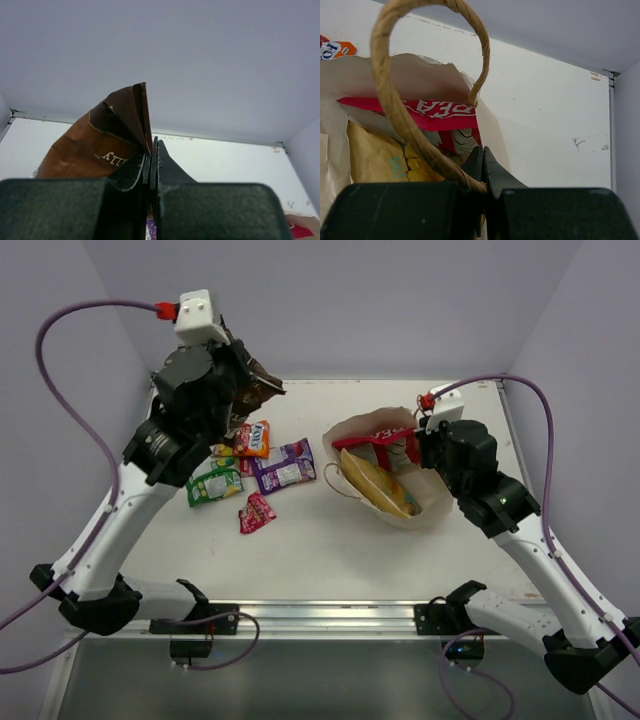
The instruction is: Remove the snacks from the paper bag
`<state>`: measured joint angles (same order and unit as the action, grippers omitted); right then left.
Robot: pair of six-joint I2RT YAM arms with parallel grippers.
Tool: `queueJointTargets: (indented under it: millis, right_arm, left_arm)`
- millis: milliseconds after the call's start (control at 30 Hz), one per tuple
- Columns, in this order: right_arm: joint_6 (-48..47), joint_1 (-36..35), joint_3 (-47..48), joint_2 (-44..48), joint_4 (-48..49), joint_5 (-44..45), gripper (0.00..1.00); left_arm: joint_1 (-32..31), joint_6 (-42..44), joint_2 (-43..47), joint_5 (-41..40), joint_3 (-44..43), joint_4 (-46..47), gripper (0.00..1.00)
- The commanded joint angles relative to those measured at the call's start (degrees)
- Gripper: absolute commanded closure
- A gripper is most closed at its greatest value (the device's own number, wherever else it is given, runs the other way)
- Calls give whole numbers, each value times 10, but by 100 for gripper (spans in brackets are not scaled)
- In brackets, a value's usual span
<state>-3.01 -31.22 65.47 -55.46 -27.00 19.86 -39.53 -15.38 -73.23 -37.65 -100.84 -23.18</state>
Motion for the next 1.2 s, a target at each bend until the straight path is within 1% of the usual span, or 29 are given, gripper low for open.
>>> queueJointTargets:
  millis: [0,33,100,133,233,267,300,333,367,400,433,467,500,533,633,700,767,800,833,900,933,1000,1033,1133,1167]
  right_arm:
    - [-2,0,4,7,-14,-6,100]
    - [-2,0,3,7,-14,-8,100]
    - [-2,0,2,7,-13,-11,100]
    - [-2,0,2,7,-13,-14,100]
    - [-3,0,-2,9,-11,-15,100]
    - [-3,0,-3,9,-12,-16,100]
    - [-2,0,-3,10,-10,-17,100]
    - [-2,0,-4,9,-10,-16,100]
    - [-3,0,-3,8,-10,-17,100]
    - [-4,1,-3,4,-10,-17,100]
    - [-5,0,-3,2,-9,-18,100]
    - [-7,1,-3,-1,-10,-18,100]
    - [-9,0,-3,-4,-10,-21,100]
    - [-9,0,-3,-10,-10,-23,100]
    - [-9,0,-3,-18,-9,-28,100]
    - [-9,0,-4,-21,-8,-32,100]
    - [-8,0,-4,-24,-7,-32,100]
    - [-7,1,-4,-23,-6,-36,100]
    - [-7,0,-4,-23,-6,-36,100]
    - [-6,0,-4,-23,-4,-39,100]
    - [-5,0,-4,-23,-4,-39,100]
    - [-4,-1,-5,-22,-4,-40,100]
    - [-4,-1,-7,-20,-4,-41,100]
    - [-3,-1,-10,-17,-4,-41,100]
    - [-3,-1,-10,-17,-4,-41,100]
  left_arm:
    - [52,-6,-72,114,7,40,100]
    - [79,-18,-91,169,6,49,100]
    - [106,-33,-130,223,1,84,100]
    - [128,-52,-176,278,-27,90,100]
    - [144,-65,-260,357,-80,116,100]
    - [146,-67,-272,373,-78,157,100]
    - [149,-73,-281,394,-71,177,100]
    - [160,-95,-292,418,-44,196,100]
    - [169,-108,-293,433,-18,245,100]
    - [178,-121,-291,447,11,276,100]
    - [202,-147,-289,479,91,314,100]
    - [216,-163,-288,501,136,400,100]
    - [244,-175,-298,520,173,434,100]
    - [257,-187,-309,552,221,460,100]
    - [300,-179,-356,600,266,453,100]
    - [326,-178,-368,608,284,433,99]
    - [338,-181,-359,598,318,426,94]
    - [343,-178,-346,591,338,427,89]
    - [343,-176,-343,575,340,412,86]
    - [343,-172,-345,571,334,399,81]
    - [343,-176,-349,579,333,398,75]
    - [339,-185,-364,588,321,401,70]
    - [337,-185,-371,595,314,398,68]
    - [320,-169,-399,598,267,375,68]
    - [314,-165,-411,598,254,369,66]
